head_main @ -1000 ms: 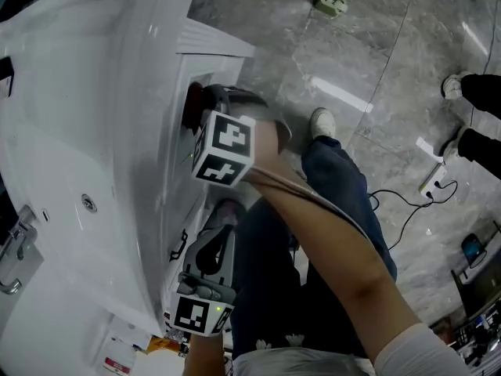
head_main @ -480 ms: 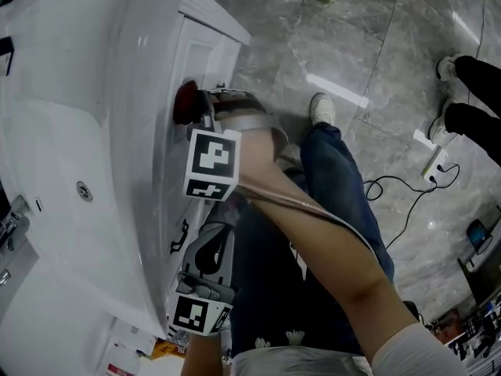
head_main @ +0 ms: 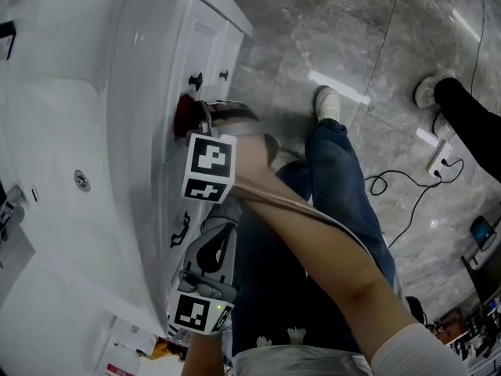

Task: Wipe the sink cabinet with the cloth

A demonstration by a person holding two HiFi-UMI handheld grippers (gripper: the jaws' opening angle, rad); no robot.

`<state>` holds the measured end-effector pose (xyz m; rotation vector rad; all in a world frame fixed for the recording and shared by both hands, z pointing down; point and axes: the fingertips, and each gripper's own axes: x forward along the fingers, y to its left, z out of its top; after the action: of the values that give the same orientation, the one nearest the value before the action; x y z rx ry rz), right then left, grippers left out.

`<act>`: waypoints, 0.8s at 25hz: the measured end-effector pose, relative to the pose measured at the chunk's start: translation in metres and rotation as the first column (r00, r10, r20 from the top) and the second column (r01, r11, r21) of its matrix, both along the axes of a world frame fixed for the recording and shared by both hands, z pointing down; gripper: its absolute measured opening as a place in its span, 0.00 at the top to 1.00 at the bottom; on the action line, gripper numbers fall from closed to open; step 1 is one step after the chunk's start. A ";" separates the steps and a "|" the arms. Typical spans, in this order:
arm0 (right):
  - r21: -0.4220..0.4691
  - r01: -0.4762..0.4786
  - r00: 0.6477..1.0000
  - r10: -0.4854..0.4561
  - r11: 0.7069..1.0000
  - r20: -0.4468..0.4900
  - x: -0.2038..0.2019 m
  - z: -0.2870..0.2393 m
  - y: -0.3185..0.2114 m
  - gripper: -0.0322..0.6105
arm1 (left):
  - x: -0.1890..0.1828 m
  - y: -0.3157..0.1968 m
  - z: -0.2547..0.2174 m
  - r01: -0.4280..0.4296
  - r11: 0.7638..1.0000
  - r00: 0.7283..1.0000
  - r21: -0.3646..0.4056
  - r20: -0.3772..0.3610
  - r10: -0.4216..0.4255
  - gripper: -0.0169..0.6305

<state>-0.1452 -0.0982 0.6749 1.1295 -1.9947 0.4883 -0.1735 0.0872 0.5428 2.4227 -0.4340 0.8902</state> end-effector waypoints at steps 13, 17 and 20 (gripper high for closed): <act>-0.094 -0.086 0.995 0.090 0.992 0.034 0.014 0.055 -0.010 0.82 | -0.008 -0.003 0.015 0.021 1.000 0.999 0.020 0.028 -0.022 0.96; -0.103 -0.092 0.995 0.096 0.990 0.031 0.023 0.067 -0.014 0.82 | -0.005 -0.007 0.017 0.032 0.999 0.999 0.020 0.033 -0.032 0.96; -0.111 -0.081 0.996 0.086 0.991 0.033 0.028 0.073 -0.017 0.82 | -0.004 -0.009 0.020 0.037 0.999 0.998 0.019 0.046 -0.038 0.96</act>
<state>-0.1176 -0.1153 0.7480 1.1467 -1.9337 0.6584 -0.1775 0.0781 0.5629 2.4064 -0.5047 0.9315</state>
